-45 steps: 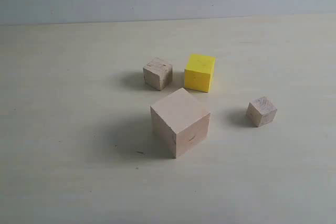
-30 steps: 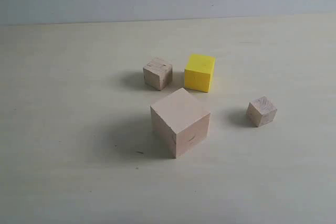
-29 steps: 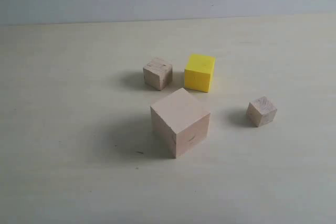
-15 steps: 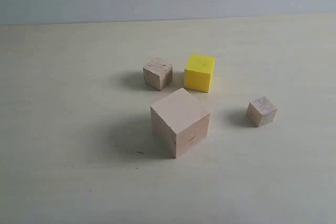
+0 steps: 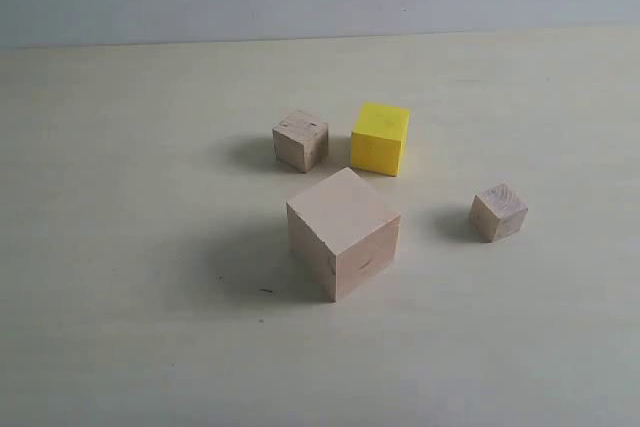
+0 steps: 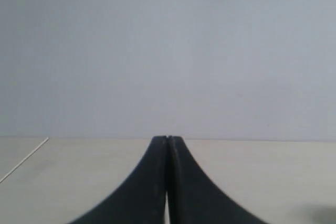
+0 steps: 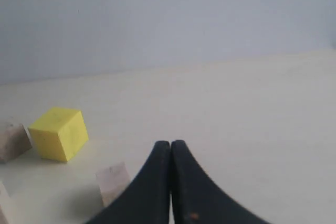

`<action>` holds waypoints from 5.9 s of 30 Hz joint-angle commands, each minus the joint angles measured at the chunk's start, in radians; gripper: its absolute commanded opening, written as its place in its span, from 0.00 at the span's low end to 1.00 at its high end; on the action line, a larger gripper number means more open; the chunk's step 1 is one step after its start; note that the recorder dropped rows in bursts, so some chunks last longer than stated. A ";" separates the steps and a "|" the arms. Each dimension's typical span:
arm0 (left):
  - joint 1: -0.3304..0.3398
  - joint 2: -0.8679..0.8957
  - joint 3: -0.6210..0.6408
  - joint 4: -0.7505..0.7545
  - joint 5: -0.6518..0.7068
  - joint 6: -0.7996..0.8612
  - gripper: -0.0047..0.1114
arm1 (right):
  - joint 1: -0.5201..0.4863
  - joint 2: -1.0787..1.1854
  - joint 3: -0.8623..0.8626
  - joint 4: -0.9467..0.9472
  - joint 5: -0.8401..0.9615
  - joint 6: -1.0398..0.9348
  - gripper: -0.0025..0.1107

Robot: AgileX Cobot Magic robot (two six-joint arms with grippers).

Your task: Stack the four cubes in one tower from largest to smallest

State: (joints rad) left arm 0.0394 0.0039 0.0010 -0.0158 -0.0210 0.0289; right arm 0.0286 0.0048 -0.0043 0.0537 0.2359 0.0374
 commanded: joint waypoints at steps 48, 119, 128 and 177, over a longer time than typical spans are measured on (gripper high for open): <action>-0.548 1.089 -0.727 -0.463 0.355 0.354 0.04 | 0.280 0.765 -0.629 0.492 0.129 -0.576 0.02; -0.837 1.995 -1.294 -0.333 0.605 0.390 0.04 | 0.280 0.973 -0.629 0.548 0.198 -0.560 0.02; -0.829 1.995 -1.294 -0.180 0.587 0.195 0.04 | 0.280 0.973 -0.629 0.548 0.202 -0.560 0.02; -0.445 1.947 -1.394 -0.380 0.580 0.414 0.04 | 0.285 1.533 -0.902 0.668 0.248 -0.580 0.02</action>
State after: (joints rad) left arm -0.4134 1.8961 -1.3154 -0.2925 0.5324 0.3569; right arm 0.3124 1.5328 -0.9004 0.7449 0.5149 -0.5322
